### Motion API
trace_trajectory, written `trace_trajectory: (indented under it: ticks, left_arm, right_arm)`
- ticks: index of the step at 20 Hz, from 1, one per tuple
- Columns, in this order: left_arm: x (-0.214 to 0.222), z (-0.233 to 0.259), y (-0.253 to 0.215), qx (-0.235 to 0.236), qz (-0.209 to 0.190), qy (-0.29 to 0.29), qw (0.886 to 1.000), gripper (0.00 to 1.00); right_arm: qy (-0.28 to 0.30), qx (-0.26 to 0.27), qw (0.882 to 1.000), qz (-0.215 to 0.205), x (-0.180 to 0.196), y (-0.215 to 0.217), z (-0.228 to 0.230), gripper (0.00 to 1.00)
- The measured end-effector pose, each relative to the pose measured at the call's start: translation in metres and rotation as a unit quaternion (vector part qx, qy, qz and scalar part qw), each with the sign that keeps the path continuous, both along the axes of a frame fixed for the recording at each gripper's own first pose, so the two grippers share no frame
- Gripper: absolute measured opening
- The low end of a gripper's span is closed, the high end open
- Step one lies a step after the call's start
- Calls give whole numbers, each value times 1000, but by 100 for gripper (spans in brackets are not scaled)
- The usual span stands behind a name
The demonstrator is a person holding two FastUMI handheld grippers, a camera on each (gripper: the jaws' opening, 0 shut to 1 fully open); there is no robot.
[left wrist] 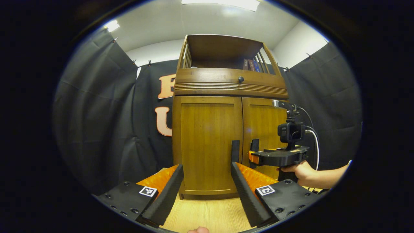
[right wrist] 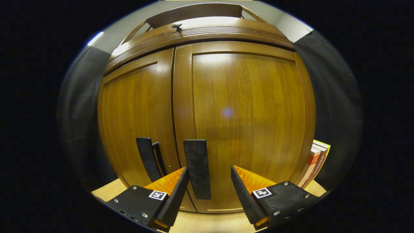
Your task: Open the right door of the double-door shoe cabinet with the right hand, and open the left door with the left hand.
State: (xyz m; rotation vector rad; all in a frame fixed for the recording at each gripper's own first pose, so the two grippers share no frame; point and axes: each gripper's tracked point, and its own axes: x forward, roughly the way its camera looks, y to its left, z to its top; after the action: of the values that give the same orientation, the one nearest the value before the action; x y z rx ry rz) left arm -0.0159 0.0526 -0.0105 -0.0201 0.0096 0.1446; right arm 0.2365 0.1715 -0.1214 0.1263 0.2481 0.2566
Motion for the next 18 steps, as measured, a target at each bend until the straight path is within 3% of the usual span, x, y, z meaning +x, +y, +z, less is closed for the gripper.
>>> trace_trajectory:
  ticks: [4, 6, 8, 9, 12, 16, 18]
  left_arm:
    - [1, -1, -2, -7, -13, 1, 1000, 95]
    - [0, -1, 2, -9, -11, 0, 1000, 94]
    - [0, -3, 2, -11, -13, 1, 1000, 94]
    - [-1, -3, 2, -11, -12, 0, 1000, 95]
    - [-4, -5, 2, -13, -15, 2, 1000, 95]
    - [-7, -2, 2, -8, -14, -3, 1000, 94]
    - [-9, -2, -1, -7, -17, -5, 1000, 96]
  right_arm:
    - [19, 18, 1000, -2, 15, 11, -8, 68]
    - [1, 1, 1000, 11, 15, 17, -5, 60]
    - [-14, -23, 999, 23, 14, 23, -3, 40]
    - [-16, -27, 999, 27, 14, 24, -6, 35]
    - [-10, -5, 999, 36, 12, 32, -6, 29]
    - [-22, -26, 999, 43, -7, 23, 1, 20]
    - [-21, -15, 998, 53, -34, 11, 3, 23]
